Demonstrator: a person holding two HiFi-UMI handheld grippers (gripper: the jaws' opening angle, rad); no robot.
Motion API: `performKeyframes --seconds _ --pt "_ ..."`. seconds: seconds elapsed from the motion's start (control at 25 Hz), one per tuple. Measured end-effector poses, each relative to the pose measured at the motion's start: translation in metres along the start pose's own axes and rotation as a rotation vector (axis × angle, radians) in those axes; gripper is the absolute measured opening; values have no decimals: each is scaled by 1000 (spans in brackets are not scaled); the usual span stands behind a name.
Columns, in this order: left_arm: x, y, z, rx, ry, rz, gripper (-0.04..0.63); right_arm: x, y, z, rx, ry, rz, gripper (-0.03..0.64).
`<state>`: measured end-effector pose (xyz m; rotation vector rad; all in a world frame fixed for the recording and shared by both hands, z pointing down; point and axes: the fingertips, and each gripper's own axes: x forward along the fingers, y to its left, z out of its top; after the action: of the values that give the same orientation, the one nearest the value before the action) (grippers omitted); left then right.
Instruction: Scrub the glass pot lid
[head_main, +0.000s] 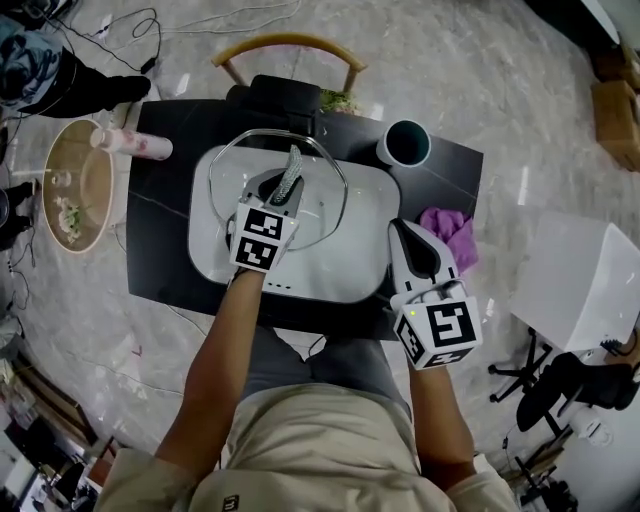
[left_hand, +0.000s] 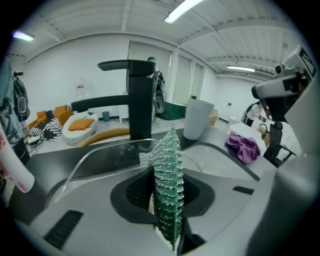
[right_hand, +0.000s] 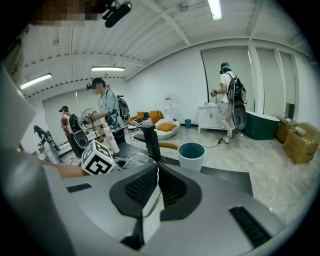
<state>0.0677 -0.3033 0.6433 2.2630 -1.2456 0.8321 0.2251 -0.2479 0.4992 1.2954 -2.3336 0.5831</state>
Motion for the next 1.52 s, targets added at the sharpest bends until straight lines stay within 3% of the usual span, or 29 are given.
performKeyframes --seconds 0.28,0.88,1.16,1.52 --pt "25 -77 4 59 26 -163 92 -4 -6 -2 12 -3 -18 25" --pt "18 -66 -1 40 21 -193 89 7 2 1 5 13 -8 25" --pt "0 3 -23 17 48 -92 89 34 30 4 -18 30 47 25" --pt "-55 126 -69 16 147 169 89 63 63 8 -42 51 99 25"
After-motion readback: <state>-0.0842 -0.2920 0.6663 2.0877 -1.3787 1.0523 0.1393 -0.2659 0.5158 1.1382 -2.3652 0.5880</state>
